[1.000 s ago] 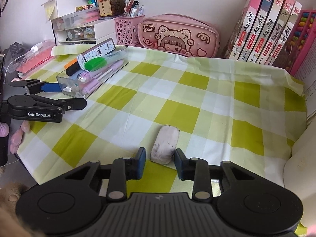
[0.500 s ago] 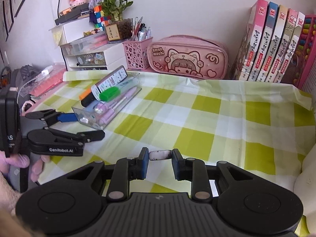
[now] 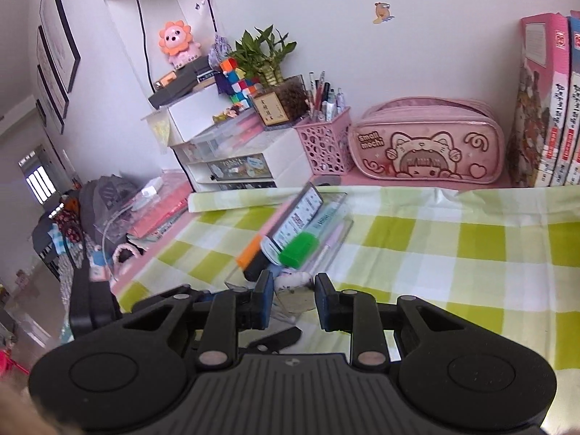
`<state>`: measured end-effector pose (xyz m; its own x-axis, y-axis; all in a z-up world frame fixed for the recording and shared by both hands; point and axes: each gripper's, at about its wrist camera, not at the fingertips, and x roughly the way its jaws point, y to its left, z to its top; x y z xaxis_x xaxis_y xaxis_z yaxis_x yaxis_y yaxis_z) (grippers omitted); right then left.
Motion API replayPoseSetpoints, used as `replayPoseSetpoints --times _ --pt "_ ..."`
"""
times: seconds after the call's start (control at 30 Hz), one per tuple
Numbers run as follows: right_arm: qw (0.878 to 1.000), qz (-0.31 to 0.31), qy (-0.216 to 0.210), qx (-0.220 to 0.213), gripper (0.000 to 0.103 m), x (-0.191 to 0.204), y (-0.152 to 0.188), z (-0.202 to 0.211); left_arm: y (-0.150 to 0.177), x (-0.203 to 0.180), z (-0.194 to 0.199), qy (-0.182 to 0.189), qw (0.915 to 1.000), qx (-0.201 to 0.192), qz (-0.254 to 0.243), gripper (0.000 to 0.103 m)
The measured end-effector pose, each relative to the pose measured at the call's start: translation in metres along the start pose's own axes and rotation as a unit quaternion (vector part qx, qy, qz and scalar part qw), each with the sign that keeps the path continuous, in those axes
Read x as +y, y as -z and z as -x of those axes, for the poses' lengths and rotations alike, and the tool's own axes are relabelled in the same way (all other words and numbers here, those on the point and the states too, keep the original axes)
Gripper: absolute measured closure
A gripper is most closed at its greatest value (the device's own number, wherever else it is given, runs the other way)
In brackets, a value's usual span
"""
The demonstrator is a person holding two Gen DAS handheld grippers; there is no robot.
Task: Organize stationery
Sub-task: 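Lower the white eraser into the clear box and open the right gripper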
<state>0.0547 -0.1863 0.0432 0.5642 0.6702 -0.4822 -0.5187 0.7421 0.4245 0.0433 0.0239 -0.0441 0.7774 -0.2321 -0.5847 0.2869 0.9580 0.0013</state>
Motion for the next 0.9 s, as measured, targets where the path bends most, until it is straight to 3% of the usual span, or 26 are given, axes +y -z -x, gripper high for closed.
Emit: replayPoseSetpoints --times 0.33,0.9 --pt "0.996 -0.068 -0.045 0.027 0.076 0.002 -0.011 -0.041 0.000 0.000 0.000 0.000 1.0000 0.000 0.000 0.022" --pt "0.996 -0.077 0.005 0.042 0.076 0.003 -0.015 -0.062 0.000 0.000 0.000 0.000 1.0000 0.000 0.000 0.021"
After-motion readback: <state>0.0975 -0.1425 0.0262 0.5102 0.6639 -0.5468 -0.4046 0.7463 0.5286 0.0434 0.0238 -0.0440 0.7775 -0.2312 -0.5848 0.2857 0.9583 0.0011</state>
